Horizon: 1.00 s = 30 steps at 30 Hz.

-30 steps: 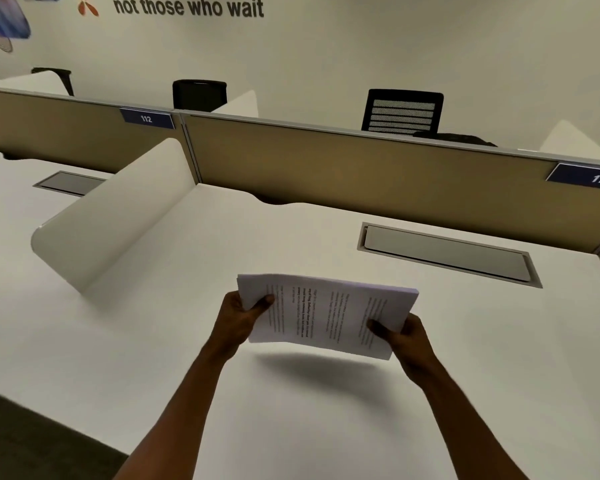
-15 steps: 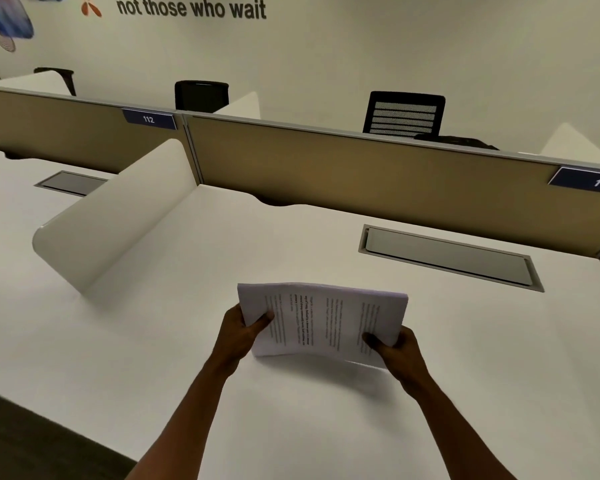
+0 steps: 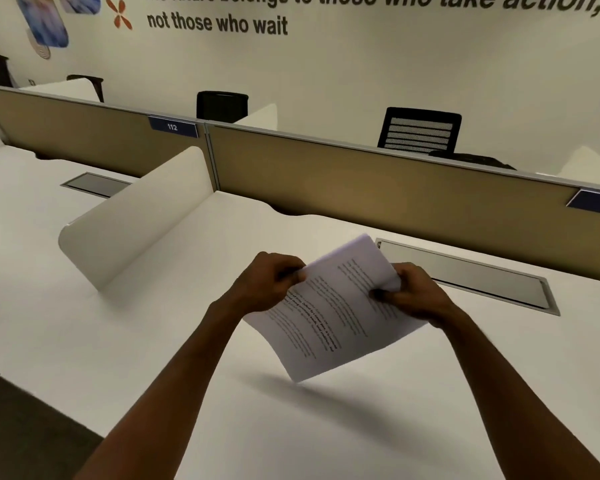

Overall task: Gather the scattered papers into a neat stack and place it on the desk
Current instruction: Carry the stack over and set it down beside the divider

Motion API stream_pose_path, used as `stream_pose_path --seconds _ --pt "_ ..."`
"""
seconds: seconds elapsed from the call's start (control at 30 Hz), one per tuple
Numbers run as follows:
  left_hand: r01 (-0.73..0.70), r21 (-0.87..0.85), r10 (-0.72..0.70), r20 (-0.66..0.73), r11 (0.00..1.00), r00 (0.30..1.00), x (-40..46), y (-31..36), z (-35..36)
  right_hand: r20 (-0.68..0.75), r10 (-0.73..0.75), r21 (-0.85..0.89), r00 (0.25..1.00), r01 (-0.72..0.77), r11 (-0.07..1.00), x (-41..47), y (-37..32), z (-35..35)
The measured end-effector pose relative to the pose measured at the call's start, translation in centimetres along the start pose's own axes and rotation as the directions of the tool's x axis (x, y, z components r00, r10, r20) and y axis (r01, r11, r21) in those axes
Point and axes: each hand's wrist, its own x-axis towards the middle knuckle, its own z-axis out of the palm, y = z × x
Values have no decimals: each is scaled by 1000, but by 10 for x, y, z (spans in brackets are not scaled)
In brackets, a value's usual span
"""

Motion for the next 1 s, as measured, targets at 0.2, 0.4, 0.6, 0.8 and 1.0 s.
stream_pose_path --seconds 0.2,0.4,0.6,0.8,1.0 --pt "96 -325 -170 -208 941 963 -12 -29 1 -43 -44 318 998 55 947 14 -17 -24" --pt "170 -690 -411 -199 703 890 -26 -61 1 117 129 716 985 -174 676 15 31 50" --pt "231 -777 -450 -74 586 890 -28 -76 2 308 285 802 907 -409 434 31 29 135" --pt "248 -865 -466 18 437 885 -27 -94 -13 370 150 834 917 -399 381 60 12 168" --pt "313 -830 -627 -56 462 777 -25 -129 -39 81 275 804 958 -226 550 100 -3 180"
